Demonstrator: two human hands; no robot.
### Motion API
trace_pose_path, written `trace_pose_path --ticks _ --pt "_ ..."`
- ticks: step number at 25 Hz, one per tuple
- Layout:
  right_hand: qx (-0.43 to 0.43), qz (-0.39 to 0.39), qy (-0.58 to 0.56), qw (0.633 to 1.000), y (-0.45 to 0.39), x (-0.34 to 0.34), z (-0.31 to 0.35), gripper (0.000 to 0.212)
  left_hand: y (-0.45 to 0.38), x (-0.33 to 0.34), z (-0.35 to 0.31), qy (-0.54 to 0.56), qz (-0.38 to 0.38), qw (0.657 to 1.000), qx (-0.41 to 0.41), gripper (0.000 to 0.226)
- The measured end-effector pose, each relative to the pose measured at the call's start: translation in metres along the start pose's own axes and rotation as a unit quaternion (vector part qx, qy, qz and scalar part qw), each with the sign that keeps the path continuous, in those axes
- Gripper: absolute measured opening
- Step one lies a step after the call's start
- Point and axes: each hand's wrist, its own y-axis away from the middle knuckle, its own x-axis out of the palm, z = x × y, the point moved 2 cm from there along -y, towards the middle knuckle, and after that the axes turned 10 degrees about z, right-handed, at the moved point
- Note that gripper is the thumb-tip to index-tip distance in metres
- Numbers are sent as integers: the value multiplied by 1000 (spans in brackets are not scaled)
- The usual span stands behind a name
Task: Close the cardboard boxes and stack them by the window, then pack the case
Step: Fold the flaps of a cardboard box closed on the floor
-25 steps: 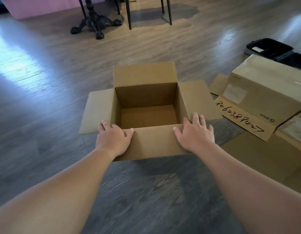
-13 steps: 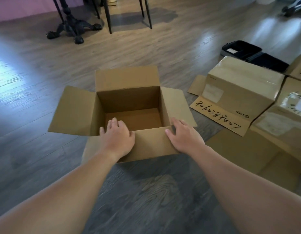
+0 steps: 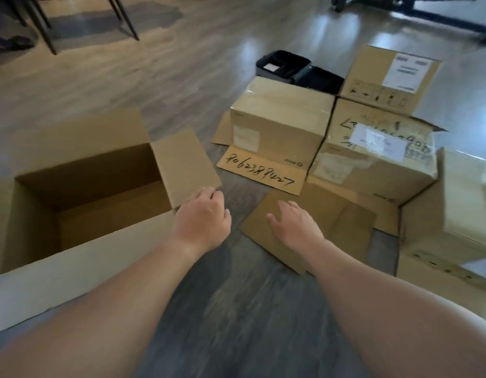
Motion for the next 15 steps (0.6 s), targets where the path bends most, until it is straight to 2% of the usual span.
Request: trace_pose_path --ticks 3,8,12,15 --pt "86 16 -27 996 9 5 -63 40 -22 28 -29 -65 28 997 23 24" --pt "208 52 -97 972 29 20 -140 44 -52 84 -52 -27 135 990 -31 28" --pt "256 73 -168 949 38 35 -173 45 -74 130 -51 84 261 956 -103 52" --pt "260 78 -217 938 42 44 -179 38 -83 153 -41 136 298 935 -137 74"
